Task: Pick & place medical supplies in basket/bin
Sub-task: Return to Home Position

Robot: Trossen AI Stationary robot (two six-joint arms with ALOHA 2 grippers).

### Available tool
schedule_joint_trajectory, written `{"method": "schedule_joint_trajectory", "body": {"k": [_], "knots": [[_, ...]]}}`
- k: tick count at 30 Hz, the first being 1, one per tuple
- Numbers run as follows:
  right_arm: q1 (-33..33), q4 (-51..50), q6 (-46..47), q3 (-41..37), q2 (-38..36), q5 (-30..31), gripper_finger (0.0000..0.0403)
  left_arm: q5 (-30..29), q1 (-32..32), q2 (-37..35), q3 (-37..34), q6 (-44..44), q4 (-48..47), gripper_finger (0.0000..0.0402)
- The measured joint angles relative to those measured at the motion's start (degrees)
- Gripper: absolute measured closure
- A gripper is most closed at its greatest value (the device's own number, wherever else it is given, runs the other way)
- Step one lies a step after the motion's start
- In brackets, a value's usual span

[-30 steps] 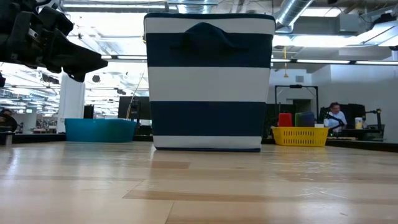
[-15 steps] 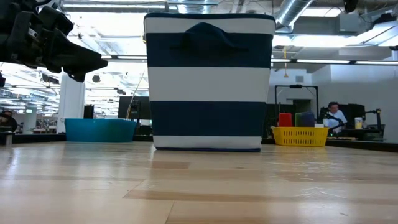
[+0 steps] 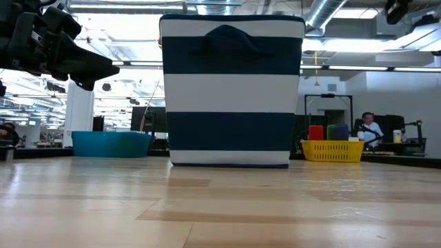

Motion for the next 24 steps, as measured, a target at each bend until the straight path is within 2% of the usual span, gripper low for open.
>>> {"method": "schedule_joint_trajectory", "body": {"k": [5, 8, 11, 16, 24], "knots": [[0.00, 8.15, 0.17, -9.62, -8.07, -3.70, 0.0280, 0.00, 0.00, 0.00, 0.00, 0.00, 0.00, 0.0262], [0.04, 12.70, -1.11, -13.99, -7.86, -4.92, 0.0280, 0.00, -0.02, 0.06, 0.00, 0.00, 0.09, 0.0262], [0.00, 23.40, -3.24, -18.08, -7.74, -6.44, 0.0280, 0.02, -0.02, 0.33, 0.00, 0.00, 0.08, 0.0262], [0.00, 28.74, -4.13, -25.16, -7.94, -6.45, 0.0280, 0.01, -0.02, 0.37, 0.00, 0.00, 0.36, 0.0262], [-0.02, 28.27, -4.26, -31.58, -7.94, -6.33, 0.0280, 0.00, -0.02, 0.76, 0.00, 0.00, 0.57, 0.0262]]}}
